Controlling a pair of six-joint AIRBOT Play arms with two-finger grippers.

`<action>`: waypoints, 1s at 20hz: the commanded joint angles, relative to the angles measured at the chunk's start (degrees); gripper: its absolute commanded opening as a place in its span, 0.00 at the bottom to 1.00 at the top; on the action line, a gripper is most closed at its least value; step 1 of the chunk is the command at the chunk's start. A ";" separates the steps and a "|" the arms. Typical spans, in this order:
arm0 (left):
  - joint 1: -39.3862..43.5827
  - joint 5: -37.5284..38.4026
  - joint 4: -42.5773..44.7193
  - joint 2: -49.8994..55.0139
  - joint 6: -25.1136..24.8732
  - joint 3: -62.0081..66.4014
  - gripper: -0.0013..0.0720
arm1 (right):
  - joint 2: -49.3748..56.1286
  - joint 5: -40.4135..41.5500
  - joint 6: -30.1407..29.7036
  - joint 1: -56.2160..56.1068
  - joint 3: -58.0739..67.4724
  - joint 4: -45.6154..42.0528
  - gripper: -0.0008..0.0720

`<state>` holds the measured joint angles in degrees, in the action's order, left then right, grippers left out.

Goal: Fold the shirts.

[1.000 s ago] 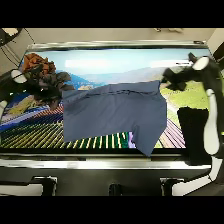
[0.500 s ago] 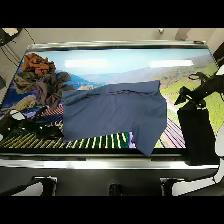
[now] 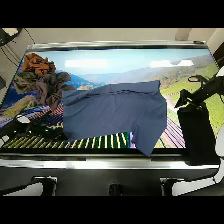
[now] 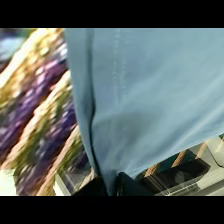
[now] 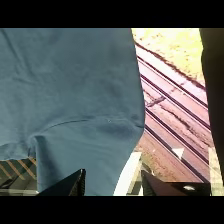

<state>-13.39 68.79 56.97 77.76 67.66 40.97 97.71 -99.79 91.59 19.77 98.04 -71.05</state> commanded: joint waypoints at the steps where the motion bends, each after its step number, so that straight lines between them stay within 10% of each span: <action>1: 0.37 -0.81 -0.26 0.37 -0.20 -0.17 0.09 | -0.07 1.57 -0.11 0.02 -5.75 0.20 0.70; 13: 0.37 -0.63 -0.26 0.04 -0.83 -0.15 0.06 | 3.80 18.88 -2.73 -0.42 -21.97 4.55 0.56; 17: 0.35 -0.63 -0.17 -0.11 -0.90 0.72 0.06 | 3.91 23.06 -2.62 -4.09 -21.88 4.66 0.06; 20: 0.35 -0.35 0.20 -4.35 -1.27 9.79 0.05 | -1.44 21.73 -5.05 -4.90 -18.36 4.81 0.05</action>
<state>-13.17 67.13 58.39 76.29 66.76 44.75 99.83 -77.76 88.12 15.79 77.38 -67.09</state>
